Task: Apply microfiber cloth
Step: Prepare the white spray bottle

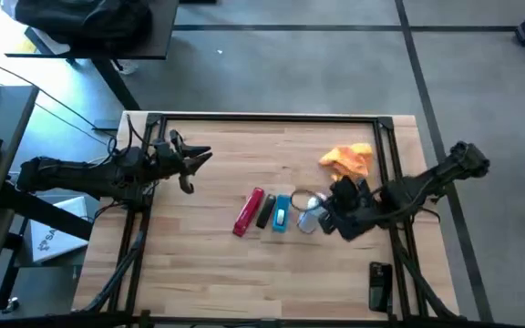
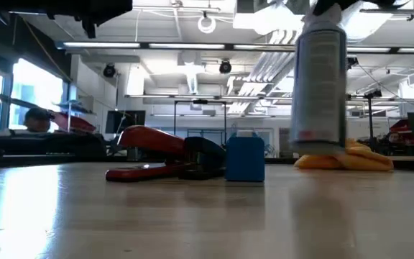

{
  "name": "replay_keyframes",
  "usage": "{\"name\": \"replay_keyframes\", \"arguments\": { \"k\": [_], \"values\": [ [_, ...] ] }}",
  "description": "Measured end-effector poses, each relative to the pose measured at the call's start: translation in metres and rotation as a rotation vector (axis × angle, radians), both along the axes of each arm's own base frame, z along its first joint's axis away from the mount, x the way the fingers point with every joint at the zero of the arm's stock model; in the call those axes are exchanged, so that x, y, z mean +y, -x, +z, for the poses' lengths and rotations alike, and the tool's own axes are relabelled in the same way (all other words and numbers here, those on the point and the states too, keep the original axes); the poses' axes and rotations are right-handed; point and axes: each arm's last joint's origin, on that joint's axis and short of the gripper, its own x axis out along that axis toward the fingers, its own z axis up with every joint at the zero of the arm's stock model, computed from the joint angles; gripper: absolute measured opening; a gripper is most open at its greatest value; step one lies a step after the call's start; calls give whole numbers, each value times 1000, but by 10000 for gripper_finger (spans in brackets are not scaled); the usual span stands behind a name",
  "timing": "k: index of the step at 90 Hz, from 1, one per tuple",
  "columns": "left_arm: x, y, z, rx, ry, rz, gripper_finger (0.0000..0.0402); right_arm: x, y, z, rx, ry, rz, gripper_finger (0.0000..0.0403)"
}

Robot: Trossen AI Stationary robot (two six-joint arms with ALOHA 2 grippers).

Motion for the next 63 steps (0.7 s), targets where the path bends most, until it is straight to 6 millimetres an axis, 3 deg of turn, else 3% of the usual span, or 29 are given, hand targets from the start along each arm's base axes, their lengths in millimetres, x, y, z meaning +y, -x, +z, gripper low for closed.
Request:
{"name": "replay_keyframes", "arguments": {
  "k": [12, 37, 63],
  "values": [
    [0, -5, -2, -1, 12, -3, 65, 14, -7, -13, 25, 6, -37, 31],
    [0, -16, -4, -14, 17, -3, 65, 24, -24, -3, 101, 62, -86, 33],
    [0, -21, -6, -18, 15, -2, 65, 25, -36, -4, 80, 34, -143, 117]
  ]
}}
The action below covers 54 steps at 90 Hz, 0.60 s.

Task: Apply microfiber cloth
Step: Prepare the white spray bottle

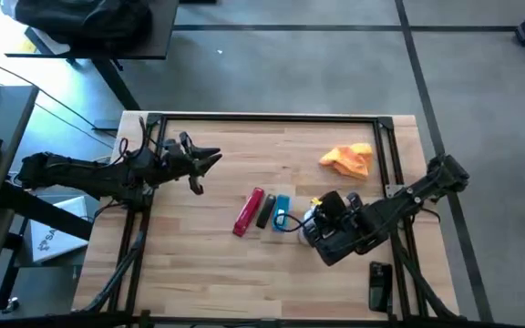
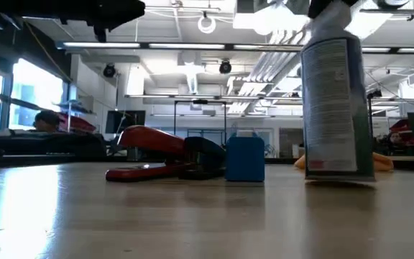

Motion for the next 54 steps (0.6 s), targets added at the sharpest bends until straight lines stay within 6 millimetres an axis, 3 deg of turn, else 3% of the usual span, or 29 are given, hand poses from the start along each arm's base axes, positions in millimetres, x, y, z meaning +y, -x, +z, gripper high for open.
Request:
{"name": "replay_keyframes", "arguments": {
  "k": [27, 54],
  "values": [
    [0, 0, 1, -1, -16, 3, 65, -7, 11, 17, -35, -20, 29, 194],
    [0, 0, 1, 1, -24, 4, 65, -18, 35, 34, 52, -64, 106, 191]
  ]
}}
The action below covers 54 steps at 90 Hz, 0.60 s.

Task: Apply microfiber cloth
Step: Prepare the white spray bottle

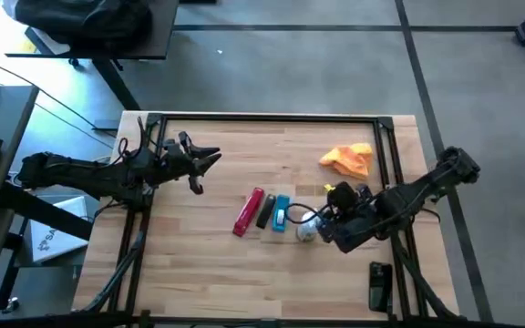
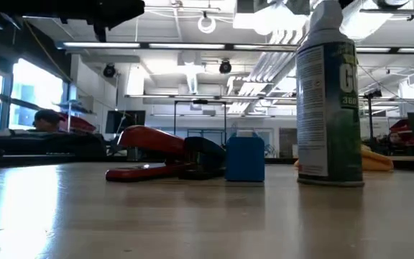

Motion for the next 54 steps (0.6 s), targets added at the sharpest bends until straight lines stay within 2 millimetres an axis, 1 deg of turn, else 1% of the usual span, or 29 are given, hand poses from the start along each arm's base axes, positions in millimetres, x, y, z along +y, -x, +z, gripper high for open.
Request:
{"name": "replay_keyframes", "arguments": {
  "k": [11, 32, 54],
  "values": [
    [0, 0, 0, 0, 0, 0, 65, -1, 1, -7, 61, 15, -7, 184],
    [0, 0, 1, -7, 0, 0, 65, -2, -16, -33, 100, 18, -11, 181],
    [0, 0, 1, -15, -1, 0, 65, -9, -25, -34, 92, 19, 17, 181]
  ]
}}
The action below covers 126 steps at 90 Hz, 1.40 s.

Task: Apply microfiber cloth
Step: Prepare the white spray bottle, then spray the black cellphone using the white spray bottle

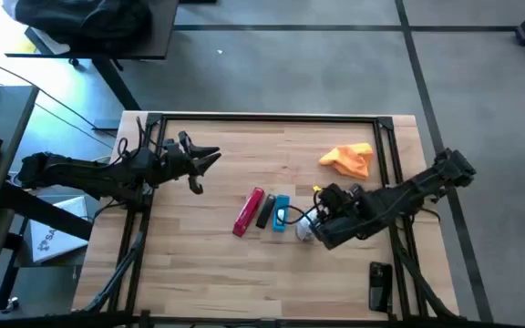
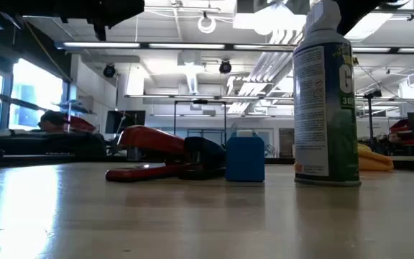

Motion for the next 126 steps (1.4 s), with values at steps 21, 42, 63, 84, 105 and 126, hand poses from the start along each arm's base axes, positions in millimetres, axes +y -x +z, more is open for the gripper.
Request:
{"name": "replay_keyframes", "arguments": {
  "k": [21, 42, 63, 84, 105, 126],
  "values": [
    [0, 0, -1, 7, 0, 0, 65, -1, 1, 1, 24, 15, 37, 181],
    [-4, -1, -1, 18, -56, -119, 65, 5, 23, 12, 238, -104, 51, 181],
    [-17, -1, 3, -19, -189, -443, 65, 40, 46, -7, 350, -217, 116, 181],
    [-32, 1, 7, -61, -245, -506, 65, 82, 77, -38, 384, -260, 249, 181],
    [-42, 2, 6, -63, -236, -565, 65, 107, 101, -91, 400, -382, 366, 181],
    [-63, -11, -27, 214, -17, -712, 65, 104, 121, -133, 554, -512, 317, 181]
  ]
}}
